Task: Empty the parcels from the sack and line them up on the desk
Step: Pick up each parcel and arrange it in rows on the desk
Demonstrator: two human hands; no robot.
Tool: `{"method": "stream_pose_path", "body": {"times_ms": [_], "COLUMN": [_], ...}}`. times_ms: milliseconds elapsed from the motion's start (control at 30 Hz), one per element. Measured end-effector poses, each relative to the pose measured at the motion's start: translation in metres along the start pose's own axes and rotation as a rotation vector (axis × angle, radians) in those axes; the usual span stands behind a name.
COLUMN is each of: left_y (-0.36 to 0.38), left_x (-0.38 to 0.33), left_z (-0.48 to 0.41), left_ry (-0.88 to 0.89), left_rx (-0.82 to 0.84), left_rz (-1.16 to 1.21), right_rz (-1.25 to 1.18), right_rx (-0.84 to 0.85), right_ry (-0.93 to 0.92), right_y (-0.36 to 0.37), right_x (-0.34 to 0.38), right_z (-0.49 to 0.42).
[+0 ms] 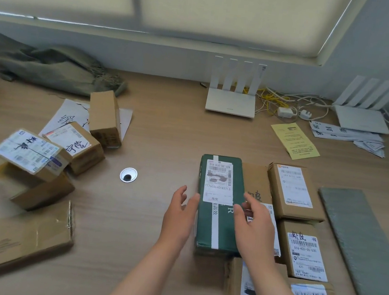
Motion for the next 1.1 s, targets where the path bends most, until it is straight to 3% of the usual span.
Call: {"method": "stream_pose_path", "body": {"times_ms": [300, 667, 1100], "left_y": [-0.084, -0.265, -0.379], "left_x": [0.016, 0.024, 0.047], "left_z": [0.068, 0.105, 0.114], "left_ry": [0.135, 0.214, 0.165], "left_rx": [0.073, 0.081, -0.086], "left_rz": [0.003, -0.076, 0.025], "right_rz": [-0.289, -0.538, -0.502], "right_rx": [0.024, 0.012, 0.258], "right_ry": [0.065, 0.178, 0.239], "right_y": [0.028, 0.121, 0.195], "right_x": [0.050, 0.146, 0.180], "right_z": [0.083, 0.203, 0.243]}}
Point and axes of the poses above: each hand's wrist, its own z-axis away from the middle knuckle, its own y-axis out of the palm, x = y × z, the point moved 1 cm from there along -z, towards the middle knuckle, and after that the axes turned 2 degrees about -y, right-handed, at the moved point
